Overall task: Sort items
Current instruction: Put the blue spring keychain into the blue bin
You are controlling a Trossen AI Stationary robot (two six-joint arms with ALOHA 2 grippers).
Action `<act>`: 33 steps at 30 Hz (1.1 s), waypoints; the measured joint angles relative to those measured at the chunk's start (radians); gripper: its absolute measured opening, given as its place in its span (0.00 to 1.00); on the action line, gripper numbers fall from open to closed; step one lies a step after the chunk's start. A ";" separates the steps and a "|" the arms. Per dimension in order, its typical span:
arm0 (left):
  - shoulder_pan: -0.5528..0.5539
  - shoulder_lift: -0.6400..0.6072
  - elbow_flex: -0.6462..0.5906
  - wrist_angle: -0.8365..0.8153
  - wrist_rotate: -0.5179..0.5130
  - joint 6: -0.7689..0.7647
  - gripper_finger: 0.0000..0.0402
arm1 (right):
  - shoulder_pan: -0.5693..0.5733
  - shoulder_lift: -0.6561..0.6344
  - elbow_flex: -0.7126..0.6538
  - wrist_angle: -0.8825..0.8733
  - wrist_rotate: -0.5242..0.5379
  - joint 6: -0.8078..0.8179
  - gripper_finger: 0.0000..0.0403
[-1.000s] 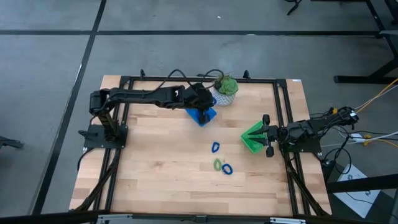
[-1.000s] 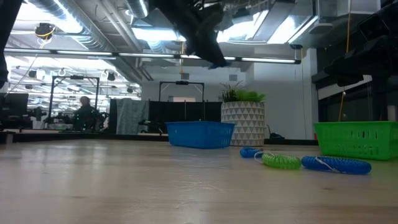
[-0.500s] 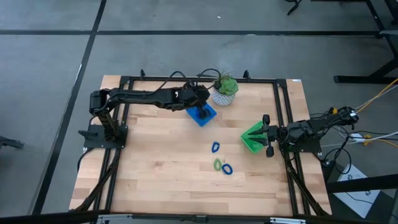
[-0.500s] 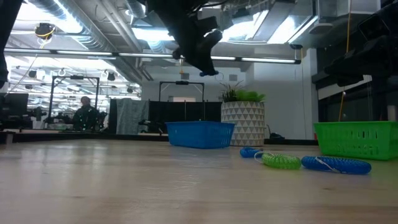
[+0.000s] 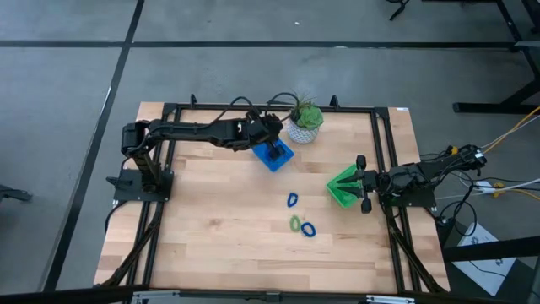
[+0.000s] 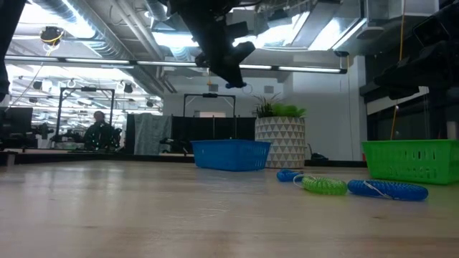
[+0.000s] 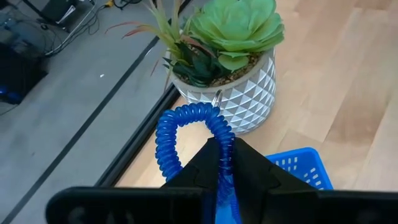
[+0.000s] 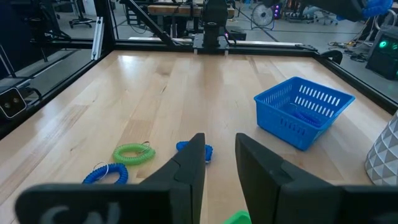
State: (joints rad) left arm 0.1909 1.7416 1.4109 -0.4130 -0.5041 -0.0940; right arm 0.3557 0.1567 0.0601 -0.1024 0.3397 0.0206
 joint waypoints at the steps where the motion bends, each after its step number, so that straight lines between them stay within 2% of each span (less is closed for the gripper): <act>1: 0.001 0.000 0.000 0.000 0.000 0.000 0.07 | 0.000 0.000 0.000 0.000 0.000 0.000 0.22; 6: 0.020 0.000 0.000 0.000 0.010 0.001 0.07 | 0.000 0.000 0.000 0.000 0.000 0.000 0.22; 21: 0.079 0.072 0.000 -0.004 0.216 -0.008 0.07 | 0.000 0.000 0.000 0.000 0.000 0.000 0.22; 33: 0.078 0.109 0.000 -0.059 0.237 0.010 0.07 | 0.000 0.000 0.000 0.000 0.000 0.000 0.22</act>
State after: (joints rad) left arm 0.2693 1.8503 1.4109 -0.4724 -0.2668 -0.0837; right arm 0.3557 0.1570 0.0597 -0.1028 0.3397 0.0208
